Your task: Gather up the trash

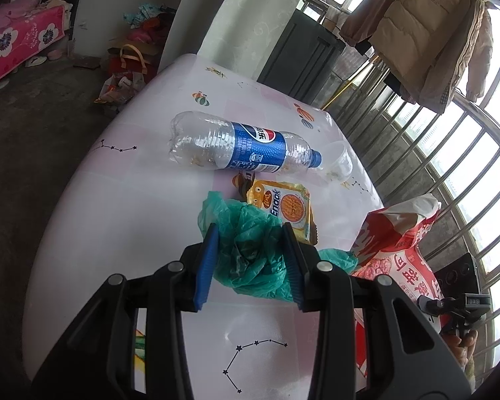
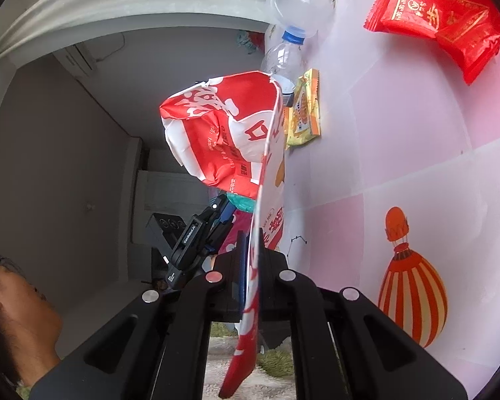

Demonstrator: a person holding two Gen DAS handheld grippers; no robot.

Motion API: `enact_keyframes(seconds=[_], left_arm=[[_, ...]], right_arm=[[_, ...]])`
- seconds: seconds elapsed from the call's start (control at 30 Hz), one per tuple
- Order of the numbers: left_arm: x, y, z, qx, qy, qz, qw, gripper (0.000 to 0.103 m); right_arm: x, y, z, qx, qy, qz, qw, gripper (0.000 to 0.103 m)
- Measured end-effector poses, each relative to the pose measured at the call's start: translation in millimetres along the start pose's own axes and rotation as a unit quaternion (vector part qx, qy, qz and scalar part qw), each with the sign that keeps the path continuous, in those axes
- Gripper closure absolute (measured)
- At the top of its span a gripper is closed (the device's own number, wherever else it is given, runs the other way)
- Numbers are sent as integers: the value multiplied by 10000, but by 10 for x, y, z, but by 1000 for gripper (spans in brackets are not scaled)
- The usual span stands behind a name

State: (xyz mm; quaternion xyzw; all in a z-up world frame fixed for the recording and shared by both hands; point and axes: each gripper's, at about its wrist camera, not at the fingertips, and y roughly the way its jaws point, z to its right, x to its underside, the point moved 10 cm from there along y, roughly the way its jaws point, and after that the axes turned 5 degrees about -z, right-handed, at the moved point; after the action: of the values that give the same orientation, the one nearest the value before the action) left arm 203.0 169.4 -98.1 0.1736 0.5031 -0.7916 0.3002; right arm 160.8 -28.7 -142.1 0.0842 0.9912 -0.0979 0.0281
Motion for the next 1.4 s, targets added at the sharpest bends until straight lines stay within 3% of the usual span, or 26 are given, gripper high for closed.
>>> enact_keyframes(seconds=[1.4], left_arm=[[-87,-50,19,88,29,138,9999,68]], right_arm=[[48,-311,-83,-316,-40,222,9992,98]])
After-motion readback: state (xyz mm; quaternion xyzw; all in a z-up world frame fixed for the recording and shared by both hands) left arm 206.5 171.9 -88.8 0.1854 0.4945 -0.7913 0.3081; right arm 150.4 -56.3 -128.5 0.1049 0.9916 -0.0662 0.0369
